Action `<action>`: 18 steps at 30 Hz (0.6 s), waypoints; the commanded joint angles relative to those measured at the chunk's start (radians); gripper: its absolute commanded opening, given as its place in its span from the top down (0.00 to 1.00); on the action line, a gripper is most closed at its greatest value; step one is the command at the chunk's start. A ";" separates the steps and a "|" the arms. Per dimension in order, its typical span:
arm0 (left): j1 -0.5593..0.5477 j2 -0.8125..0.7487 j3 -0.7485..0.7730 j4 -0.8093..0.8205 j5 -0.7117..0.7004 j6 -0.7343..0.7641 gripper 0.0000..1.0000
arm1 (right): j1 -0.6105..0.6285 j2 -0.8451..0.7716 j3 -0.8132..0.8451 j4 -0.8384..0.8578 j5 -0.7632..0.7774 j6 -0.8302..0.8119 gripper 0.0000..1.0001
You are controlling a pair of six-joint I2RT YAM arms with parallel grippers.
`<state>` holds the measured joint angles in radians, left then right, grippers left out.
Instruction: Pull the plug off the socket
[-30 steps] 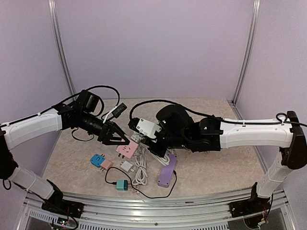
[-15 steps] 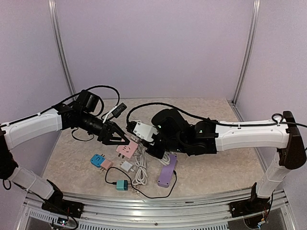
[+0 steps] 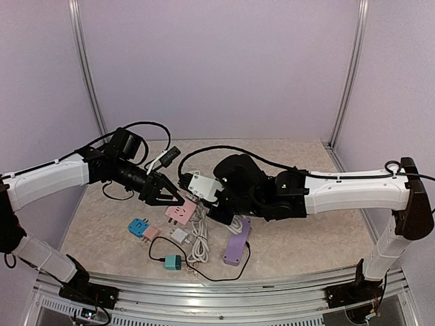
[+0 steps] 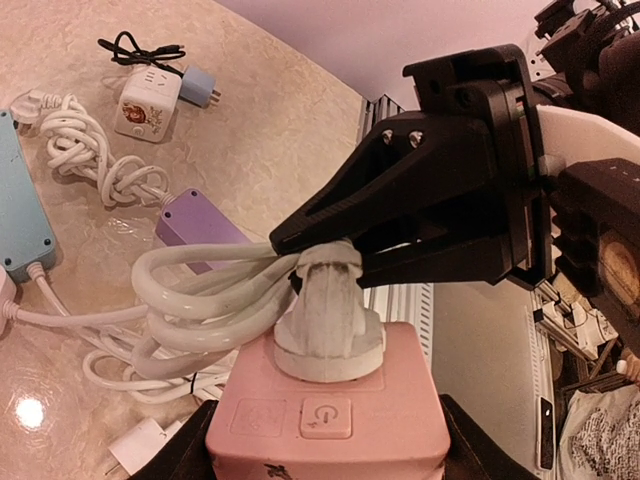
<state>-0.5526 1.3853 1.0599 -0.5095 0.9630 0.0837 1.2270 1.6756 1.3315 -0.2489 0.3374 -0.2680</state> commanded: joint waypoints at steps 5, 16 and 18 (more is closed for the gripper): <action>-0.056 0.034 0.064 0.007 0.067 0.038 1.00 | 0.004 -0.044 0.038 -0.007 -0.032 -0.031 1.00; -0.107 0.095 0.084 -0.048 0.042 0.067 1.00 | -0.020 -0.063 0.059 -0.040 -0.029 -0.065 1.00; -0.108 0.095 0.084 -0.048 0.043 0.069 1.00 | -0.033 -0.068 0.051 -0.029 -0.047 -0.044 1.00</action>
<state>-0.6231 1.4727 1.1099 -0.5526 0.9443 0.1184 1.2148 1.6581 1.3418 -0.3828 0.3256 -0.3286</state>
